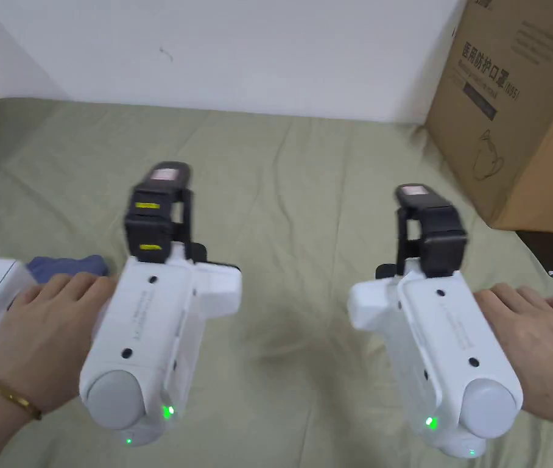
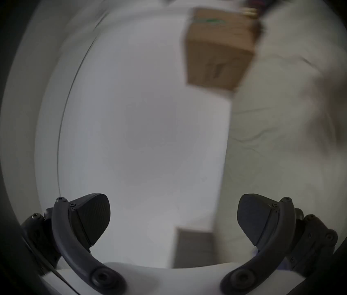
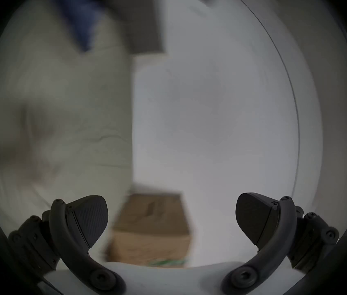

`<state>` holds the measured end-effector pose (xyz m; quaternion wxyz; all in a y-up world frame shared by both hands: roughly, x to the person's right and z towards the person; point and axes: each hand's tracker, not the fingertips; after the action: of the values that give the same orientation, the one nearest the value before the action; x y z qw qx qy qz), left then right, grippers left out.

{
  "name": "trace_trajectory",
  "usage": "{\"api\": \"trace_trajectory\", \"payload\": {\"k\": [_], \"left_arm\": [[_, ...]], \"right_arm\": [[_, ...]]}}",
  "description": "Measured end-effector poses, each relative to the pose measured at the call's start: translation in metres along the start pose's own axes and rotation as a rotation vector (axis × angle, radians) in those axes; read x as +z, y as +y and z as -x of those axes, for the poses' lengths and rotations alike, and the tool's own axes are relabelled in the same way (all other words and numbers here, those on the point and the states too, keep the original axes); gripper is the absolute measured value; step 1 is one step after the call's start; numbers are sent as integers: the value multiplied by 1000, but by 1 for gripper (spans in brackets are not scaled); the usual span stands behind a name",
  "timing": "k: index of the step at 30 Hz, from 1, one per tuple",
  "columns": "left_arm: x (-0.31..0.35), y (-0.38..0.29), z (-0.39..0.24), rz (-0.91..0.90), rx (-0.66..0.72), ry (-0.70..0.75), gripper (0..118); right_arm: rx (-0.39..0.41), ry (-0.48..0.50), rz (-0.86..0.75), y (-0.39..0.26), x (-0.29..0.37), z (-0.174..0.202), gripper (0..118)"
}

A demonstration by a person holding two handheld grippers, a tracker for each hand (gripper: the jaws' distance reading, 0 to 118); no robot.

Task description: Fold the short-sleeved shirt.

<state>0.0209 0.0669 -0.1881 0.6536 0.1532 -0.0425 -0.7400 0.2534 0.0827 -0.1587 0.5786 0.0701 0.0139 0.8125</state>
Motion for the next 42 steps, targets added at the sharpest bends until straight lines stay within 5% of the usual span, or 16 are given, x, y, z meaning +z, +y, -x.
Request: {"api": "trace_trajectory", "payload": {"k": [2,4,7,8,11,14,16,19,21,27,42], "left_arm": [[7,4,-9,-103,-151,-31,118],[12,2,-17,-172,-215,-25,118],[15,-1,-10,-191,-100,-30,118],[13,-5,-3,-145,9,-41,118],[-4,-18,37,42,544,-92,118],[-16,-39,72,196,1179,-99,118],[-16,-48,76,267,1478,-74,118],[-9,-48,63,346,1652,-34,118],[-3,-39,53,363,1649,-16,118],[13,-24,34,359,1581,-1,118],[17,-29,33,380,1621,-25,118]], "right_arm": [[112,44,-73,3,1,5,117],[110,109,-80,3,2,5,117],[-97,178,-35,-1,2,-10,117],[-238,221,4,-4,0,-21,117],[-924,365,119,-29,-7,-60,117],[-1540,299,184,-59,-5,-73,117],[-1805,205,250,-68,0,-70,117],[-2012,92,339,-65,9,-54,117],[-2030,43,396,-59,15,-43,117],[-1896,54,384,-31,27,-25,117],[-1883,127,347,-24,27,-27,117]]}}
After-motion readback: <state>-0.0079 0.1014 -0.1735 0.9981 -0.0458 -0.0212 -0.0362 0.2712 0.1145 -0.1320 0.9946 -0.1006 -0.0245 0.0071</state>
